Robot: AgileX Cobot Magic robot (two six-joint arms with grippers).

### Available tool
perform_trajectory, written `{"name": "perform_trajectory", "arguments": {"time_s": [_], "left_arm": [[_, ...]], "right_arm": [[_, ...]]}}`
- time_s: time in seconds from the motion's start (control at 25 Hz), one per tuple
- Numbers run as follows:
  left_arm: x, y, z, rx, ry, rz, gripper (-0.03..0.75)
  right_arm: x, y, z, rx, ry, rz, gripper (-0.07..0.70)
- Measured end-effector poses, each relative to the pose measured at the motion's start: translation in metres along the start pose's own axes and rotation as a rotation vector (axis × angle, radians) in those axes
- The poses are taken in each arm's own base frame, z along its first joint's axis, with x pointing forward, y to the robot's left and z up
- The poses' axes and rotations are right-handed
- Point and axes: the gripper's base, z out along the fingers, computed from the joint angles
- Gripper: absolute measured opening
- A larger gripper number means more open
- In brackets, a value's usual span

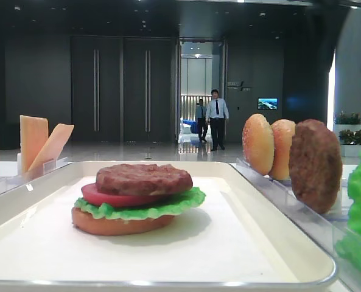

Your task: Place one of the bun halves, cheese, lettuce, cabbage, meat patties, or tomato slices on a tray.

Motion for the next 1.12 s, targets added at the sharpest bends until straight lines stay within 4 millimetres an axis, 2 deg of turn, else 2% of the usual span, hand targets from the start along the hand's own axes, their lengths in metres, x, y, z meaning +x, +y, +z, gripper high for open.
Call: {"name": "perform_trajectory", "arguments": {"time_s": [0.08, 0.2, 0.32, 0.44, 0.56, 0.68, 0.88, 1.12], "left_arm": [[0.000, 0.000, 0.000, 0.000, 0.000, 0.000, 0.580], [0.000, 0.000, 0.000, 0.000, 0.000, 0.000, 0.580], [0.000, 0.000, 0.000, 0.000, 0.000, 0.000, 0.580], [0.000, 0.000, 0.000, 0.000, 0.000, 0.000, 0.580], [0.000, 0.000, 0.000, 0.000, 0.000, 0.000, 0.580], [0.000, 0.000, 0.000, 0.000, 0.000, 0.000, 0.580], [0.000, 0.000, 0.000, 0.000, 0.000, 0.000, 0.580], [0.000, 0.000, 0.000, 0.000, 0.000, 0.000, 0.580]], "right_arm": [[0.000, -0.047, -0.003, 0.040, 0.009, 0.111, 0.438], [0.008, -0.107, -0.010, 0.092, 0.012, 0.252, 0.438], [0.018, -0.146, -0.016, 0.122, 0.008, 0.355, 0.438], [0.024, -0.163, -0.020, 0.160, 0.010, 0.389, 0.438], [0.034, -0.160, -0.028, 0.176, 0.003, 0.386, 0.438], [0.059, -0.149, -0.038, 0.181, 0.005, 0.378, 0.438], [0.127, -0.124, -0.048, 0.207, 0.004, 0.356, 0.438], [0.202, -0.095, -0.046, 0.225, -0.078, 0.340, 0.438]]}}
